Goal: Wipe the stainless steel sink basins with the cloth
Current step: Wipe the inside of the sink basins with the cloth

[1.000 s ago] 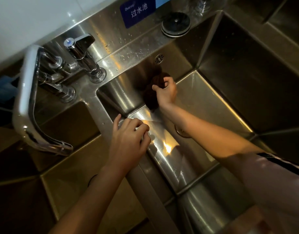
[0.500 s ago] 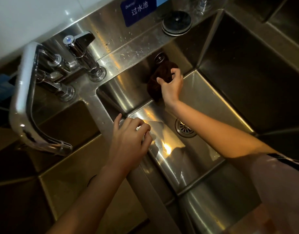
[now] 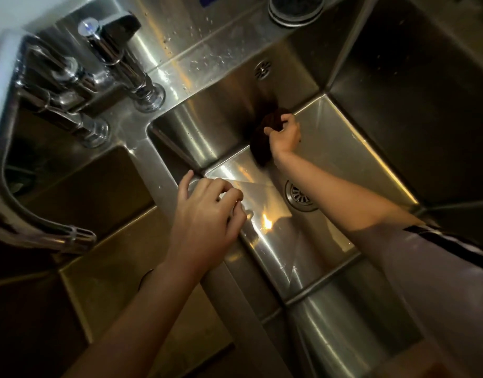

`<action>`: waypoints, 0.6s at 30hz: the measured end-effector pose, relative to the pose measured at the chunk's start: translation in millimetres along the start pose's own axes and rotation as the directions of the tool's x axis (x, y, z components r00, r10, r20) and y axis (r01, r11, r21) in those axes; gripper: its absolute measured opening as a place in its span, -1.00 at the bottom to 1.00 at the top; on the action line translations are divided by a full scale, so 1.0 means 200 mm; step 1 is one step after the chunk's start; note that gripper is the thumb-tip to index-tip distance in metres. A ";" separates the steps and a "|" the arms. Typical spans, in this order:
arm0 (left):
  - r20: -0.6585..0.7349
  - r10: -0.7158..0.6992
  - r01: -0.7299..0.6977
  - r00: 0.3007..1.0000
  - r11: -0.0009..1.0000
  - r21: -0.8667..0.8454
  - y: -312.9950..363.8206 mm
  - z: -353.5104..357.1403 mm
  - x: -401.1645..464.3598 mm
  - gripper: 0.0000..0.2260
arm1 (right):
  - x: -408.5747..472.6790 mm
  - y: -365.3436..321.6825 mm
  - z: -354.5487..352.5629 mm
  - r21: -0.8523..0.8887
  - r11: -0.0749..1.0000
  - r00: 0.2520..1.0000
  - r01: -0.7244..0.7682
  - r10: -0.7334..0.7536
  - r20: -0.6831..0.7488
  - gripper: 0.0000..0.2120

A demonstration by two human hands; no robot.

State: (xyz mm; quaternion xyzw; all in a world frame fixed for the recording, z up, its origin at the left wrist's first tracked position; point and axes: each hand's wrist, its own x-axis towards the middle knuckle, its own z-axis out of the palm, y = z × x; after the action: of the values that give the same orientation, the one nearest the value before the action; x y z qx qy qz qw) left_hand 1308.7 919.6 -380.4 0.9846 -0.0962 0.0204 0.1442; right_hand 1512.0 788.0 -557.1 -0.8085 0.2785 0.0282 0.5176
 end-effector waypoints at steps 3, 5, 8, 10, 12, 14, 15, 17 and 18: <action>0.013 -0.002 0.002 1.000 1.000 -0.002 0.00 0.00 0.00 -0.83 | -0.07 -0.17 -0.10 0.085 0.990 0.989 0.117 -0.108 -0.099 -0.61; 0.023 -0.006 0.006 1.000 1.000 -0.005 0.00 -0.01 0.00 -0.82 | -0.12 -0.30 -0.20 0.130 0.959 0.960 0.253 -0.232 -0.157 -0.63; 0.024 -0.011 0.011 1.000 1.000 -0.018 0.00 -0.01 0.01 -0.81 | -0.19 -0.47 -0.35 0.174 0.908 0.920 0.381 -0.354 -0.168 -0.63; 0.019 -0.015 0.016 1.000 1.000 -0.021 0.01 -0.01 0.01 -0.80 | -0.22 -0.54 -0.41 0.203 0.887 0.909 0.415 -0.393 -0.140 -0.60; 0.012 -0.016 0.016 1.000 1.000 -0.023 0.01 -0.01 0.01 -0.79 | -0.22 -0.57 -0.42 0.225 0.881 0.909 0.416 -0.401 -0.112 -0.58; 0.006 -0.016 0.016 1.000 1.000 -0.026 0.01 -0.01 0.01 -0.80 | -0.21 -0.54 -0.39 0.242 0.890 0.922 0.387 -0.373 -0.103 -0.57; 0.004 -0.014 0.014 1.000 1.000 -0.027 0.01 -0.01 0.01 -0.80 | -0.20 -0.52 -0.37 0.249 0.895 0.929 0.370 -0.355 -0.103 -0.57; 0.003 -0.008 0.008 1.000 0.999 -0.033 0.01 -0.01 0.01 -0.80 | -0.15 -0.44 -0.31 0.252 0.914 0.948 0.318 -0.304 -0.092 -0.58; 0.007 -0.004 0.004 1.000 0.999 -0.032 0.00 -0.01 0.01 -0.80 | -0.11 -0.39 -0.28 0.239 0.932 0.962 0.274 -0.265 -0.071 -0.58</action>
State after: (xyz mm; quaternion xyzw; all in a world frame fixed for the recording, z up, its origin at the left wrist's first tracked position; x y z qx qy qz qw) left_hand 1310.6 919.0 -377.9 0.9825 -0.0952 0.0150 0.1594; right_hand 1515.9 773.2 -460.0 -0.7689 0.1759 -0.0930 0.6076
